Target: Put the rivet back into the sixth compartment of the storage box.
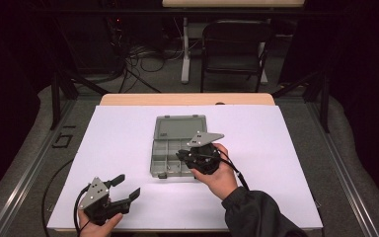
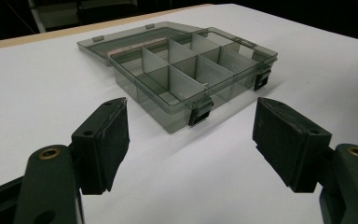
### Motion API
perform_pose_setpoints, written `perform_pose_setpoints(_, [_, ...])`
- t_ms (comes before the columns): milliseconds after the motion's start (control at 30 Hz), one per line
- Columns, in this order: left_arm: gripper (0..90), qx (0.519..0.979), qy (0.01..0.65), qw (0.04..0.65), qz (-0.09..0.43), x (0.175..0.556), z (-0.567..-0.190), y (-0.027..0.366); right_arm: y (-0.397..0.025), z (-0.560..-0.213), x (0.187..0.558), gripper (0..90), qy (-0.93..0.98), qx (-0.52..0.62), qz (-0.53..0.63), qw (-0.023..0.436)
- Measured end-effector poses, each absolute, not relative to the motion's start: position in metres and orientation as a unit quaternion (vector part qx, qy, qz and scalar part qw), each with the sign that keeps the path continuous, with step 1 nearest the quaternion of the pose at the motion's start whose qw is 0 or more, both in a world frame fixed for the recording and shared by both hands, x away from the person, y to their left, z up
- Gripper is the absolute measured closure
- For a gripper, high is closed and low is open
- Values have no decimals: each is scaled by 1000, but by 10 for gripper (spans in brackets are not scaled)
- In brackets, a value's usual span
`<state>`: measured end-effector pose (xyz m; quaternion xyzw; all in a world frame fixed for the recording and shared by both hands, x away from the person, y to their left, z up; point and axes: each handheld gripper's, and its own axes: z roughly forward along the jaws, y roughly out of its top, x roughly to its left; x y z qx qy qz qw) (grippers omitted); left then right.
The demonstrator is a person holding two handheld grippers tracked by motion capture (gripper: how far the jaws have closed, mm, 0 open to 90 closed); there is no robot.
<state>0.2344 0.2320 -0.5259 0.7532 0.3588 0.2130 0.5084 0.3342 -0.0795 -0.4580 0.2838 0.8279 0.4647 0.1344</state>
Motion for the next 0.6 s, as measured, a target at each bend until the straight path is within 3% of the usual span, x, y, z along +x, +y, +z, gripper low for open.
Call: perform_pose_setpoints(600, [273, 755, 358, 508, 209, 235, -526, 232, -64, -484, 357, 836, 835, 309, 436, 130])
